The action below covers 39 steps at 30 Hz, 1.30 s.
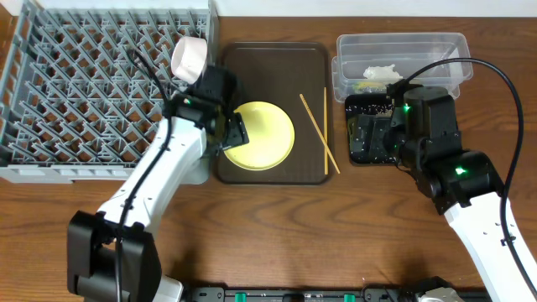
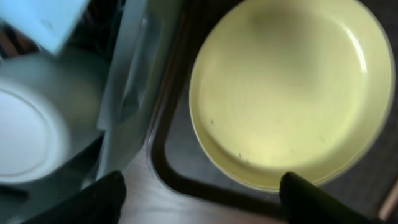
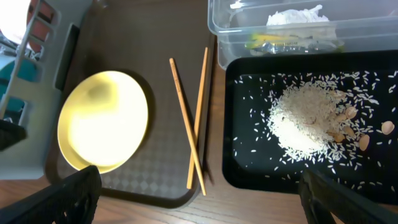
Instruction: Sort waste into correct bins and load items into the dishwasher
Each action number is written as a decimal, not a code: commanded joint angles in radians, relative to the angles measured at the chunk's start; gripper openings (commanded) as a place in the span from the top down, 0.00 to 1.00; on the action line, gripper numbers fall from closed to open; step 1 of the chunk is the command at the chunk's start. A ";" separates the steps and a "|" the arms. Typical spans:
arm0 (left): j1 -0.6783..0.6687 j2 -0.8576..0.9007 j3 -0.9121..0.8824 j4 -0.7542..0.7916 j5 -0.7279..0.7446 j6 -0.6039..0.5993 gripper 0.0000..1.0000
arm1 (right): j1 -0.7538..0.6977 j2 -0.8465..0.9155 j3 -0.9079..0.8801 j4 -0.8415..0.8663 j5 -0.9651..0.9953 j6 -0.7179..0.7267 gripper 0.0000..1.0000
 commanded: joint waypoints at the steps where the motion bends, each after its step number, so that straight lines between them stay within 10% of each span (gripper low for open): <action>1: -0.013 -0.007 -0.064 0.053 -0.032 -0.196 0.23 | -0.005 0.002 0.006 0.002 0.014 0.003 0.01; 15: -0.076 0.005 -0.136 0.146 -0.164 -0.487 0.41 | -0.005 0.002 0.006 0.002 0.014 0.003 0.01; 39: -0.084 0.150 -0.236 0.328 -0.185 -0.546 0.51 | -0.005 0.002 0.006 0.002 0.014 0.003 0.01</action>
